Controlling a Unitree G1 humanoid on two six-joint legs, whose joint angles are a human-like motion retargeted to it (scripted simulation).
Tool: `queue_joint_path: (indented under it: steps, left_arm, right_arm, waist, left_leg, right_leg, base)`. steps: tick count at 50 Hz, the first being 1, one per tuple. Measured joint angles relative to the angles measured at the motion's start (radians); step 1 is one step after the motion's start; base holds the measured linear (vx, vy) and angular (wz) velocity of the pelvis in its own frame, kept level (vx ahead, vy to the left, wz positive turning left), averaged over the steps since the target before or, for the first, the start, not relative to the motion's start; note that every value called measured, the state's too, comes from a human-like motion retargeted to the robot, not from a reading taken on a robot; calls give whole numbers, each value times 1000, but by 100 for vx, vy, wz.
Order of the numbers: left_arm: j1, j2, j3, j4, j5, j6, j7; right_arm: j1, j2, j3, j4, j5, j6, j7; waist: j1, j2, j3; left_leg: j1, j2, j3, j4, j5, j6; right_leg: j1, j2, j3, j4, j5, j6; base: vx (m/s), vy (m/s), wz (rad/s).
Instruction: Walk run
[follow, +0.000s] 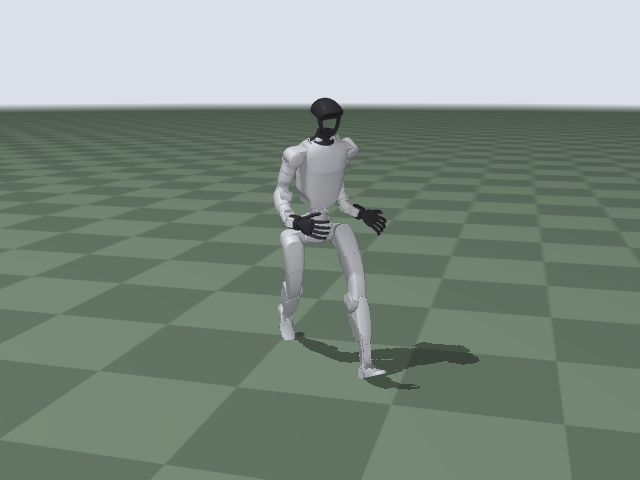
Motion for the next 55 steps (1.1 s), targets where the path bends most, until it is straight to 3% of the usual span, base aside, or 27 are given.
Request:
queue_joint_path:
  steps: [2, 3, 5, 7, 10, 12, 15, 17, 18, 20, 22, 23, 25, 27, 30, 32, 36, 39, 40, 42, 43, 44, 45, 48, 50, 52, 55]
  left_arm:
    - [-126, 51, -33, -56, 10, 23, 6]
    - [-184, 85, -47, -86, 7, 35, 1]
    - [-269, 139, -87, -121, -8, 42, -9]
    - [-385, 187, -92, -99, -99, 46, -58]
    - [-486, 151, -139, -137, -234, 59, -168]
    - [-472, 198, -168, -232, -255, 55, -164]
    - [-431, 238, -218, -341, -178, 56, -130]
    - [-401, 245, -219, -390, -138, 97, -103]
    - [-390, 241, -214, -415, -129, 108, -81]
    - [-373, 225, -217, -454, -135, 100, -34]
    - [-348, 194, -236, -447, -142, 97, -9]
    - [-334, 177, -240, -429, -142, 99, -10]
    - [-253, 124, -186, -324, -109, 77, -83]
    - [-121, 85, -209, -95, -106, 58, -214]
    - [-16, 25, -249, 68, -223, 112, -372]
    - [56, 49, -196, 42, -223, 126, -420]
    - [108, 78, -86, -50, -145, 104, -344]
    - [82, 95, -65, -120, -138, 100, -317]
    - [63, 107, -63, -146, -132, 101, -321]
    - [6, 151, -72, -197, -102, 99, -312]
    - [-27, 170, -84, -223, -82, 95, -295]
    - [-54, 179, -91, -244, -63, 90, -273]
    - [-79, 182, -95, -263, -44, 85, -249]
    - [-189, 150, -142, -122, -147, 59, -241]
    - [-300, 105, -191, -69, -260, 110, -304]
    - [-352, 80, -272, -100, -289, 111, -325]
    - [-431, 153, -298, -213, -259, 109, -320]
  right_arm:
    - [35, 39, 10, 105, -82, -12, -38]
    - [49, 57, 0, 163, -116, -21, -24]
    - [140, 88, -17, 311, -192, -28, -3]
    - [258, 105, -26, 488, -172, -45, 31]
    - [414, 79, -87, 589, -49, -18, 189]
    - [481, 54, -157, 578, -50, -35, 206]
    - [531, 47, -256, 527, -42, -85, 161]
    - [531, 60, -279, 457, -25, -103, 118]
    - [506, 65, -270, 415, -16, -102, 92]
    - [425, 88, -249, 330, -4, -96, 34]
    - [336, 105, -218, 252, -2, -102, -32]
    - [292, 106, -193, 212, -3, -110, -69]
    - [237, 107, -100, 145, -12, -126, -145]
    - [200, 153, -92, 126, -1, -99, -187]
    - [86, 206, -118, 56, 143, 1, -29]
    - [73, 150, -88, -26, 201, -21, -21]
    - [64, 28, -44, -123, 109, -31, -25]
    - [69, -15, -30, -153, 32, -18, 2]
    - [67, -18, -23, -159, 17, -19, 4]
    - [51, 4, 3, -147, -3, -23, -16]
    - [44, 14, 15, -136, -10, -26, -19]
    - [54, 26, 31, -122, -17, -29, -2]
    - [73, 39, 49, -106, -24, -31, 26]
    - [254, 104, 42, 101, -19, 45, 190]
    - [312, 122, 72, 178, 66, 125, 303]
    - [372, 107, 28, 204, 135, 133, 347]
    - [406, 63, -31, 195, 146, 65, 290]
  waist:
    - [-94, 65, 60]
    - [-163, 84, 87]
    - [-251, 39, 92]
    - [-287, 3, 9]
    - [-340, 24, -132]
    - [-440, 78, -148]
    - [-588, 176, -125]
    - [-637, 207, -82]
    - [-634, 203, -53]
    - [-631, 186, -3]
    - [-639, 135, 37]
    - [-652, 107, 45]
    - [-581, 70, 9]
    - [-502, 94, -95]
    - [-292, 30, -228]
    - [-264, 15, -214]
    - [-141, -37, -120]
    - [-45, -69, -34]
    - [-30, -77, -4]
    - [-39, 5, 46]
    - [-60, 51, 83]
    - [-106, 57, 92]
    - [-167, 43, 87]
    - [-230, 6, -99]
    - [-280, 37, -163]
    - [-371, 60, -178]
    - [-492, 80, -144]
  left_leg:
    - [86, 17, -50, 22, 9, 1]
    - [129, -18, -49, 110, 38, 84]
    - [169, -121, -224, 322, -70, 63]
    - [240, -85, -39, 394, -198, 100]
    - [449, -158, -60, 243, -228, 118]
    - [598, -181, -126, 114, -21, 87]
    - [783, -96, -139, -24, 552, -14]
    - [864, -20, -12, 28, 738, -113]
    - [884, -11, 21, 132, 738, -116]
    - [925, -59, -41, 237, 738, -67]
    - [963, -140, -69, 346, 738, -9]
    - [970, -155, -37, 390, 738, 29]
    - [923, -197, 103, 555, 666, 131]
    - [728, -155, 13, 851, 478, 155]
    - [399, -113, 112, 915, 210, 185]
    - [293, -122, 110, 732, 145, 194]
    - [237, -121, 148, 161, 100, 119]
    - [267, -169, 40, -152, 18, 30]
    - [270, -150, 32, -210, -6, -29]
    - [279, -54, -11, -197, -13, -71]
    - [291, -17, -46, -137, 92, -104]
    - [284, -36, -56, -32, 145, -24]
    - [265, -83, -53, 96, 170, 114]
    - [248, -115, -69, 314, 17, 63]
    - [316, -121, -73, 306, -60, 86]
    - [416, -141, -123, 239, -33, 93]
    - [592, -142, -70, 77, 178, 53]
  right_leg:
    - [-1, 117, -50, 240, -36, 1]
    - [-37, 139, -127, 389, -76, -15]
    - [-164, 110, -221, 742, -235, -94]
    - [-368, 7, -187, 987, -372, -103]
    - [-634, -31, -215, 910, -481, -106]
    - [-755, -89, -232, 730, -509, -37]
    - [-834, -206, -321, 356, -515, 42]
    - [-823, -203, -337, 82, -555, 32]
    - [-818, -153, -281, -27, -592, -3]
    - [-787, -155, -228, -181, -635, 18]
    - [-739, -213, -274, -151, -528, -85]
    - [-723, -248, -280, -87, -419, -195]
    - [-722, -113, 28, 162, -613, -237]
    - [-650, -168, -83, 260, -717, -185]
    - [-483, -110, -58, 125, -746, -189]
    - [-344, -75, -103, 20, -570, -163]
    - [-94, -64, -114, -111, -17, -40]
    - [30, -93, -73, 13, 96, 92]
    - [57, -103, -44, 78, 96, 152]
    - [130, -22, -75, 116, 69, 140]
    - [144, 21, -87, 214, -3, 107]
    - [121, 27, -127, 325, -71, 80]
    - [79, 14, -181, 443, -138, 56]
    - [-216, 5, -101, 770, -361, 43]
    - [-382, 30, -90, 734, -431, 47]
    - [-501, -33, -172, 606, -489, 31]
    - [-621, -150, -280, 304, -485, 28]
  base:
    - [229, -62, 149]
    - [238, -56, 174]
    - [268, -51, 98]
    - [273, -57, 2]
    - [264, -83, 65]
    - [222, -101, 150]
    - [211, -108, 137]
    - [189, -104, -19]
    - [186, -107, -129]
    - [160, -83, -129]
    - [191, -92, -42]
    - [221, -112, -63]
    - [270, -134, -150]
    - [297, -131, -61]
    - [239, -105, -156]
    - [215, -80, -89]
    - [193, -82, -172]
    - [194, -66, -185]
    - [208, -55, -106]
    - [208, -47, -37]
    - [200, -43, 36]
    - [212, -45, 86]
    - [269, -34, 89]
    - [263, -27, 22]
    - [175, -62, 41]
    - [162, -83, 109]
    - [115, -72, 45]
